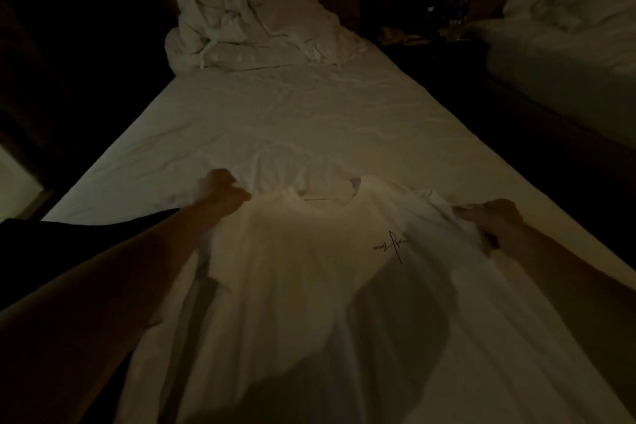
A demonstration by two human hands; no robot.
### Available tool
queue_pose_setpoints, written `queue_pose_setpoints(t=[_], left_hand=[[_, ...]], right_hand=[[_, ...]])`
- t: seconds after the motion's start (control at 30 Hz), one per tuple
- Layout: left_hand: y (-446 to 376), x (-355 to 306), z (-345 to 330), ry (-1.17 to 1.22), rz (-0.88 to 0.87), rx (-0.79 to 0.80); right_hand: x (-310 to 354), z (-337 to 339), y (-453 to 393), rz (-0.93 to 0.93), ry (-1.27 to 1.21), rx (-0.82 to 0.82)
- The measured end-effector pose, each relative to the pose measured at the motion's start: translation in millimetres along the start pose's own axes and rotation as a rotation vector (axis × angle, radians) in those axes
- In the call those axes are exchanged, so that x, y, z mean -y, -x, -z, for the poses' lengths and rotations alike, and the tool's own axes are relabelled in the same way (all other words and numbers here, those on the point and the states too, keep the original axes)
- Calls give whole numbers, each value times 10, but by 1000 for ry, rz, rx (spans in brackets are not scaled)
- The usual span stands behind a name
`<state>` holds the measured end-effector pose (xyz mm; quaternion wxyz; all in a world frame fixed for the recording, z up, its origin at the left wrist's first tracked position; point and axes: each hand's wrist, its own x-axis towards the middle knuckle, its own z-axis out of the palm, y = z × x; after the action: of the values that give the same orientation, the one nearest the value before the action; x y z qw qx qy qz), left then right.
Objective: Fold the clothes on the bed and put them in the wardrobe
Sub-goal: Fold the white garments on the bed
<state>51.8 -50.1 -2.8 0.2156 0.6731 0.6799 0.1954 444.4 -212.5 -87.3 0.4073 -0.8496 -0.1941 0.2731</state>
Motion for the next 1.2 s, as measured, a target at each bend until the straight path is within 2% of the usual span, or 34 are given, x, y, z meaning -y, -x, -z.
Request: queue_pose_setpoints(t=[0.07, 0.13, 0.2, 0.27, 0.33, 0.37, 0.43, 0.47, 0.53, 0.57, 0.73, 0.87, 0.97, 1.03, 1.13, 1.2], left_hand=[[-12, -217, -108, 426, 173, 180], [-30, -339, -231, 772, 258, 271], [-71, -361, -364, 938, 289, 247], [-72, -341, -461, 962, 258, 209], [-35, -259, -546, 860, 136, 219], [-20, -162, -596, 684, -7, 230], [46, 97, -664, 97, -414, 270], [99, 232, -707, -182, -572, 358], [193, 441, -770, -552, -712, 556], [244, 509, -801, -646, -734, 573], [382, 706, -917, -634, -698, 439], [534, 739, -985, -560, -667, 367], [589, 788, -1007, -534, -652, 313], [607, 864, -1007, -518, -626, 327], [749, 917, -933, -485, -572, 373], [947, 943, -878, -466, -527, 373]], right_hand=[[72, -3, 21, -4, -119, 93], [168, 15, 47, -26, -180, 217], [253, 43, 78, 5, -146, 250], [334, 46, 126, 123, 23, 147], [417, 10, 200, 274, 171, 2], [472, -23, 259, 336, 207, -29], [582, -145, 378, 419, 238, -12], [636, -244, 435, 443, 244, 7], [764, -476, 563, 450, 210, 58], [833, -598, 635, 433, 182, 75], [1078, -1174, 934, 213, -17, 185], [1159, -1503, 1195, 33, -321, 435], [1099, -1527, 1370, 25, -417, 543], [955, -1469, 1397, 129, -300, 469], [630, -1244, 1425, 440, 199, 372], [354, -1073, 1538, 533, 423, 403]])
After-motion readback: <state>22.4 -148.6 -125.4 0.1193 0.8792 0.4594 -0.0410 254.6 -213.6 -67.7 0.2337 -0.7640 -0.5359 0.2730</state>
